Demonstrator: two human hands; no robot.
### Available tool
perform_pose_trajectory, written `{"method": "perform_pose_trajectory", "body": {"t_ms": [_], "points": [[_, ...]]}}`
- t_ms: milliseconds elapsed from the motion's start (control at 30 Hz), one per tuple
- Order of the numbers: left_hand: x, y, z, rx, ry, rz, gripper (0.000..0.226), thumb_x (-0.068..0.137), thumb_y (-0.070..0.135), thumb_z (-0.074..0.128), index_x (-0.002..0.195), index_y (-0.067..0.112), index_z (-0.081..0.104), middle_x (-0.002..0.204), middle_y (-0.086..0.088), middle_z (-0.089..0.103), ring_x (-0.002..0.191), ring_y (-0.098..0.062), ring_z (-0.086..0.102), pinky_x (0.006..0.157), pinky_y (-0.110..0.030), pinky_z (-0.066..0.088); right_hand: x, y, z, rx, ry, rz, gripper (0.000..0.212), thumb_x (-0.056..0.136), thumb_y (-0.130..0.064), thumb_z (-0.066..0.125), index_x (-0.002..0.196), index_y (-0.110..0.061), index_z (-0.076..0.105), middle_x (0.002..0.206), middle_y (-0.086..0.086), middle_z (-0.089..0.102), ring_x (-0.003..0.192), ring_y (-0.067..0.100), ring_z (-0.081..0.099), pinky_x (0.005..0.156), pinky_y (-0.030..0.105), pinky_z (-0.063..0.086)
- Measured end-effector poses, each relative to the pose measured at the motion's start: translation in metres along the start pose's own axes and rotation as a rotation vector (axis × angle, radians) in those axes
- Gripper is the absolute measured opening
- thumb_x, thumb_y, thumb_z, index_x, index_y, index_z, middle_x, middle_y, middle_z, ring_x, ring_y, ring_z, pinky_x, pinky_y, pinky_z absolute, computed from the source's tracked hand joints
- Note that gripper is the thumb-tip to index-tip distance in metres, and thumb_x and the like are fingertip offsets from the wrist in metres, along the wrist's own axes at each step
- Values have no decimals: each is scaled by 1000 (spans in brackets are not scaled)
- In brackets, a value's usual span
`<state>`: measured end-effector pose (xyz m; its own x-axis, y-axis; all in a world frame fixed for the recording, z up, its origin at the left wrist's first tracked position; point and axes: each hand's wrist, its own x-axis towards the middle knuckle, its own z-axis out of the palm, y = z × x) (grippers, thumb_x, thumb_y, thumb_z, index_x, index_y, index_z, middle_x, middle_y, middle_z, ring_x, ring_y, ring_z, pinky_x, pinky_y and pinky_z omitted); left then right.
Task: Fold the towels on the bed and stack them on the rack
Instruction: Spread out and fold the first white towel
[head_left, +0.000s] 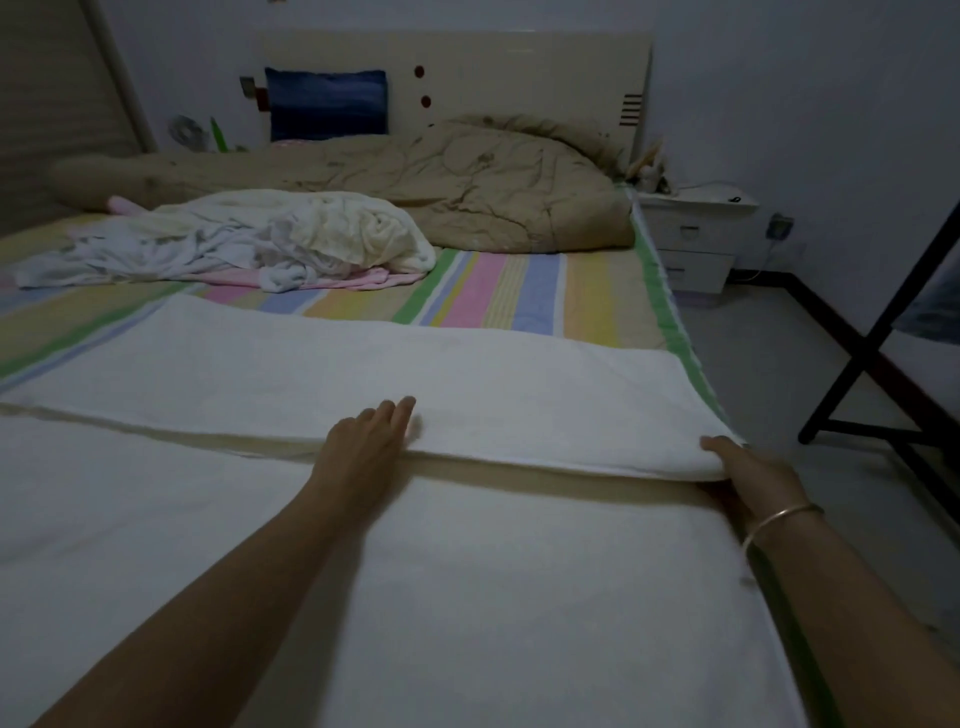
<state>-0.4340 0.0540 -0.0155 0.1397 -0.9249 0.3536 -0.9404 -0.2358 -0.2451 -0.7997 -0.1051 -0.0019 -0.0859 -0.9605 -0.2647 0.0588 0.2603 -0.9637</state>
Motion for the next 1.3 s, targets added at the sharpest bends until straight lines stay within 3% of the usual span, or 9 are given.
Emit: {"method": "perform_pose_trajectory", "body": {"t_ms": [300, 500, 567, 700, 800, 933, 1100, 1233, 1300], "points": [[-20, -2, 7, -74, -54, 80, 44, 66, 25, 63, 109, 17, 57, 101, -2, 59, 86, -27, 60, 56, -33, 47, -22, 6, -1, -505, -290, -343, 34, 82, -17, 73, 114, -12, 63, 106, 5, 65, 97, 24, 61, 88, 39, 50], [-15, 2, 11, -78, -148, 77, 60, 64, 32, 55, 121, 17, 53, 115, -5, 56, 101, -29, 56, 77, -39, 48, -20, 15, -4, -350, -168, -444, 33, 82, -6, 71, 113, 2, 63, 108, 14, 66, 88, 21, 61, 72, 27, 51], [-14, 6, 12, -54, -125, 39, 51, 67, 30, 58, 116, 16, 56, 111, -5, 56, 98, -29, 56, 76, -39, 47, -18, 13, -2, -226, -170, -393, 33, 81, -18, 74, 109, -3, 65, 106, 13, 67, 87, 21, 63, 68, 19, 55], [-6, 20, 13, 50, -65, -51, 37, 57, 14, 73, 91, 12, 60, 85, -8, 57, 74, -31, 56, 60, -36, 42, -7, 11, 1, -34, -135, -286, 62, 51, -61, 82, 92, -17, 69, 104, 8, 70, 95, 24, 65, 88, 39, 54], [-3, 22, 12, 93, 49, -61, 25, 62, 7, 70, 82, 12, 56, 74, -8, 55, 66, -30, 53, 57, -36, 39, -5, 10, 3, 109, -125, -125, 7, 88, -17, 66, 93, -12, 65, 88, 5, 74, 75, 15, 69, 75, 30, 58], [-8, 15, 10, 74, 98, -10, 22, 62, 5, 69, 78, 12, 55, 72, -8, 55, 62, -30, 55, 51, -34, 40, -2, 30, -5, -130, -106, -108, 28, 79, -11, 71, 106, -10, 65, 108, 16, 68, 97, 34, 65, 91, 52, 51], [-21, 9, 8, 35, 133, 54, 24, 61, 3, 70, 79, 12, 55, 77, -7, 54, 65, -27, 55, 42, -30, 37, -1, 32, -8, -414, -28, -165, 60, 68, -39, 75, 115, -3, 65, 116, 17, 65, 107, 35, 61, 98, 48, 47], [-30, 1, 4, 94, 202, -28, 13, 70, 7, 42, 77, 11, 53, 74, -10, 53, 65, -31, 55, 48, -34, 40, -1, 26, -3, -661, 38, -232, 59, 87, -45, 61, 127, -1, 57, 128, 23, 57, 117, 38, 55, 101, 41, 43], [-30, -6, 4, 122, 167, -134, 10, 71, 5, 48, 76, 10, 55, 74, -10, 54, 69, -32, 55, 55, -36, 41, -2, 26, -4, -707, 25, -251, 57, 87, -39, 64, 127, 0, 57, 128, 24, 58, 116, 40, 55, 99, 42, 44]]}}
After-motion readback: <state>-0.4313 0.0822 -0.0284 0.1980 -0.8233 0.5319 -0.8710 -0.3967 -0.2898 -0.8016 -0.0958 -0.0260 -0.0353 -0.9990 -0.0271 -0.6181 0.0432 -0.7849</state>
